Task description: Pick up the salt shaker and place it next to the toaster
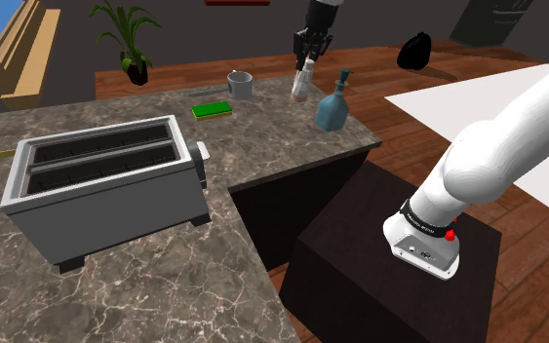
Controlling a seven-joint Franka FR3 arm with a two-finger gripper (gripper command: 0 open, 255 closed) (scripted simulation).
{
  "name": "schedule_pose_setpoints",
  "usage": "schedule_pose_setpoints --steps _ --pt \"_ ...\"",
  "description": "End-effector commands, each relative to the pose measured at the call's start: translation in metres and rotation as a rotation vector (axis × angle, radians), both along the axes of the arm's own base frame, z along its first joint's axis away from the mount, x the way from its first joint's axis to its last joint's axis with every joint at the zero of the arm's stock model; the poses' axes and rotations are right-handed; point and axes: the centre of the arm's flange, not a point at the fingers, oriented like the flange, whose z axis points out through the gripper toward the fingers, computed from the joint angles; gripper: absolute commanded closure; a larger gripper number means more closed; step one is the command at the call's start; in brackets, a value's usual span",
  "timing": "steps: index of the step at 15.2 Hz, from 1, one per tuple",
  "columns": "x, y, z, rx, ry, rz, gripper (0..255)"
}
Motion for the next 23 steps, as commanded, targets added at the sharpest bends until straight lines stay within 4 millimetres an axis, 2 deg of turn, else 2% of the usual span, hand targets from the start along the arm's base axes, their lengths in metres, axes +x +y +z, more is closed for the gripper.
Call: schedule_pose_setpoints --steps 1,21,23 --pt "-0.001 0.002 0.011 0.0 0.0 0.0 255" --pt "-0.001 0.002 0.114 0.0 0.0 0.0 255" --pt "-0.007 0.027 0.114 0.0 0.0 0.0 255"
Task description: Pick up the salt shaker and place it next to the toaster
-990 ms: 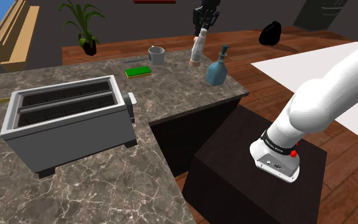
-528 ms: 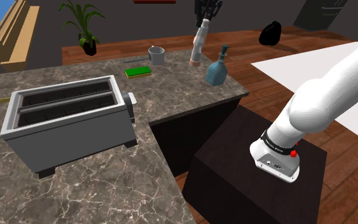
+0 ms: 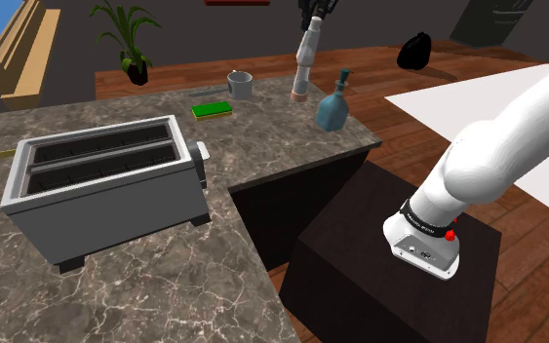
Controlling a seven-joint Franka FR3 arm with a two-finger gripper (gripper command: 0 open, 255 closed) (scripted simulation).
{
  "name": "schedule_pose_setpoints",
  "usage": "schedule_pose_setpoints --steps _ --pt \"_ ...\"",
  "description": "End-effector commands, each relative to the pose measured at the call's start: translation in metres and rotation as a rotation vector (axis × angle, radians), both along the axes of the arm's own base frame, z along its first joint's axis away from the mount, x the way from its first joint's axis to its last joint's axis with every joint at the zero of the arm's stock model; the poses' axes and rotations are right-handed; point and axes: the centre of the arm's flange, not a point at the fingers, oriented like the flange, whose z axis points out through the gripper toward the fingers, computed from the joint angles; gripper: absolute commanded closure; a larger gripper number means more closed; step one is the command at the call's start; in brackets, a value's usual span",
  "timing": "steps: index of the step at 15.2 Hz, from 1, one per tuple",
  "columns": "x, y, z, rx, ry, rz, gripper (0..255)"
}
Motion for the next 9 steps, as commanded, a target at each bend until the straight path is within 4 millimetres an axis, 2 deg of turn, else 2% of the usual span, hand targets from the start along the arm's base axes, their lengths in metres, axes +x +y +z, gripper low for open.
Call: schedule_pose_setpoints --steps 1,9 --pt "-0.005 0.023 0.002 0.0 0.0 0.0 255" --pt "-0.03 0.126 0.002 0.0 0.0 0.0 255"
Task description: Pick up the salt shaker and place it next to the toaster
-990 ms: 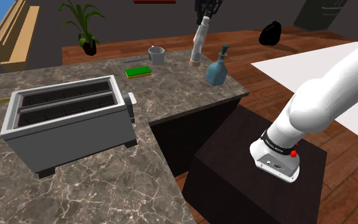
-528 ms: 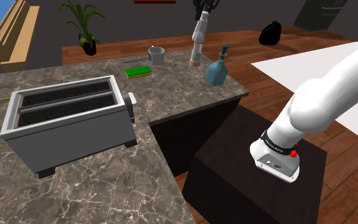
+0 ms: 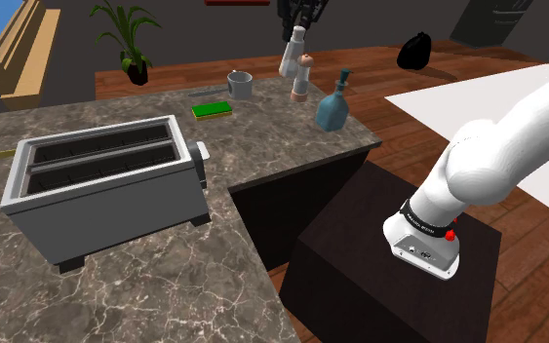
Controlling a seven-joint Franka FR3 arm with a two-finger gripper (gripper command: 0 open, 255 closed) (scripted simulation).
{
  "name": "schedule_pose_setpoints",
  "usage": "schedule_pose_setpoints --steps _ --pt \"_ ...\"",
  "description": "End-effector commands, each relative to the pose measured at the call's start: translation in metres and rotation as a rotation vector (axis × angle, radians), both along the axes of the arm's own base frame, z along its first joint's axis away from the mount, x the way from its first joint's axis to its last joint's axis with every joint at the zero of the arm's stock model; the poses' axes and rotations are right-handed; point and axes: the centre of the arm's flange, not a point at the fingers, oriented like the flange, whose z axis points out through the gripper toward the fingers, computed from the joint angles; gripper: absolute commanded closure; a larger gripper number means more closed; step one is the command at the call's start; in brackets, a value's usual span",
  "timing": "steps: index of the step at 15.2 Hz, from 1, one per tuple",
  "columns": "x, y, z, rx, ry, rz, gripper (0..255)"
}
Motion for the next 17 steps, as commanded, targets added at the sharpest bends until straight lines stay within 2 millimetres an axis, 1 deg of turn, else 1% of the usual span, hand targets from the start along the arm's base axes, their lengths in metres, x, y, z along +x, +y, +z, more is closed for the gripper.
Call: schedule_pose_setpoints --steps 1,17 --pt "-0.005 0.026 0.002 0.0 0.0 -0.001 255" --pt "-0.055 0.231 0.002 0.0 0.0 -0.001 255"
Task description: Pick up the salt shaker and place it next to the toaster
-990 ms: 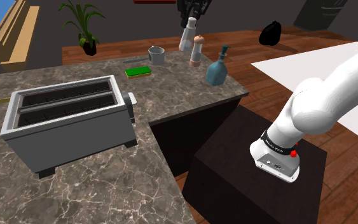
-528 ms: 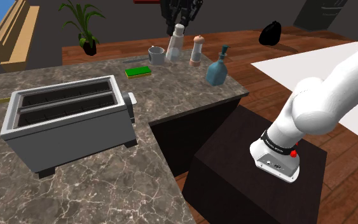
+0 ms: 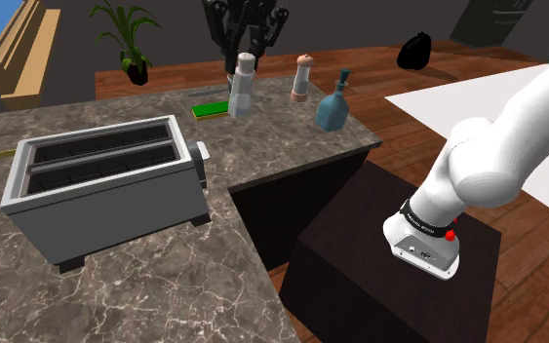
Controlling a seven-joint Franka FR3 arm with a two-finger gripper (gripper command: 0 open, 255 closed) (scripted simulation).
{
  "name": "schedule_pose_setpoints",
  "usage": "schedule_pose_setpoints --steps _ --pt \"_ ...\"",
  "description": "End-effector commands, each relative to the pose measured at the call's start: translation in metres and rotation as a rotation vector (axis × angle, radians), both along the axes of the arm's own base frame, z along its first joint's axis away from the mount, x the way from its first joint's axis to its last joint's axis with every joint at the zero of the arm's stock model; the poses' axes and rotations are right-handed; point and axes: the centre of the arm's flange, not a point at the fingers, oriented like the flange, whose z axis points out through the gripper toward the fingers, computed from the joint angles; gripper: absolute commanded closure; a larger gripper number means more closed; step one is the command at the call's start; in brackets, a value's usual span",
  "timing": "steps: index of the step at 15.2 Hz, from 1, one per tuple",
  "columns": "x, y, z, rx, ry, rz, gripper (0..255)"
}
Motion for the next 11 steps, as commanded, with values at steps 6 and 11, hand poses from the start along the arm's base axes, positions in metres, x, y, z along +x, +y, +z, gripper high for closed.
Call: schedule_pose_setpoints --steps 6,11 --pt "-0.014 0.063 -0.011 0.0 0.0 -0.002 255" --pt "-0.014 0.063 -0.037 0.0 0.0 -0.002 255"
